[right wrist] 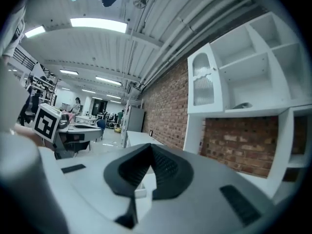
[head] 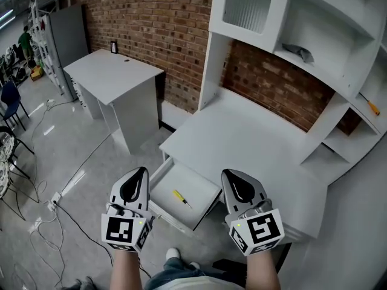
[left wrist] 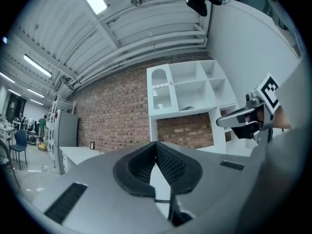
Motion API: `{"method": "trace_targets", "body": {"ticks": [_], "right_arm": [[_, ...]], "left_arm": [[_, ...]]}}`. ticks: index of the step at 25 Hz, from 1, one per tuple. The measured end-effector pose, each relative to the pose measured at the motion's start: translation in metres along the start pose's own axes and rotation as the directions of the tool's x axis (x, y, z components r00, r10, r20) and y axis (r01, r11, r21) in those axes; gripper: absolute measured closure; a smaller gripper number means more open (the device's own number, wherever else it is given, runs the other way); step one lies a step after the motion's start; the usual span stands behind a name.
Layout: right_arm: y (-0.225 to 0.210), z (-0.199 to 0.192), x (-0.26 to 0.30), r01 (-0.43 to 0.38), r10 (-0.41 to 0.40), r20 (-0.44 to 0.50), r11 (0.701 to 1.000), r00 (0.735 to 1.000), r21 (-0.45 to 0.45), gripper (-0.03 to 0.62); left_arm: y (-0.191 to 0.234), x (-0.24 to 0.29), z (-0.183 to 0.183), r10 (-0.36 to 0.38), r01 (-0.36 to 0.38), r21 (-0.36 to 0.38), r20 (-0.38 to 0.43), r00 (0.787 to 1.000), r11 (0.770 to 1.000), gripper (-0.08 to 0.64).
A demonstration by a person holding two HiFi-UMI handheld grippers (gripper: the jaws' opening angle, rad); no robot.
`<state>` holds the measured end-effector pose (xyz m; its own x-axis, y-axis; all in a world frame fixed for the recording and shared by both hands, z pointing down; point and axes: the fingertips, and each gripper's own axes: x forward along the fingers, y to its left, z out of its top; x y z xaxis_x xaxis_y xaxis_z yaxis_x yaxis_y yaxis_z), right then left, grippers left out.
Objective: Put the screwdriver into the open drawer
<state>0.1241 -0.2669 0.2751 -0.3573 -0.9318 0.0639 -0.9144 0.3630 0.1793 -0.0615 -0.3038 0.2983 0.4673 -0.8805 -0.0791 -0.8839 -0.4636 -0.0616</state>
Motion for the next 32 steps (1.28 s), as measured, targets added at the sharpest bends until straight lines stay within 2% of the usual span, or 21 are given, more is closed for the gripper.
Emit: {"method": "trace_targets", "body": {"ticks": [7,16,24,32], "right_arm": [[-0.02,0.02,-0.036,0.064,-0.064,0.067,0.998,0.996,-0.007,0.584],[-0.031,0.034,-0.056,0.152,-0.145,0.121,0.987,0.982,-0.049,0.584],[-0.027,0.041,-0.055,0.127,-0.12,0.145,0.991,0.982,-0.043,0.584],[-0.032,0.041,-0.047,0.087,-0.089,0.146,0.996,0.985,0.02,0.584]], "left_arm": [[-0.02,-0.012,0.03,-0.018,0.015,0.047,0.06,0.998,0.999,0.546],[-0.029,-0.021,0.044,-0.034,0.027,0.08,0.089,0.995,0.996,0.546],[-0.025,-0.021,0.05,-0.023,0.015,0.08,0.102,0.995,0.997,0.546],[-0.02,-0.017,0.052,-0.006,-0.004,0.091,0.112,0.994,0.996,0.546]]}}
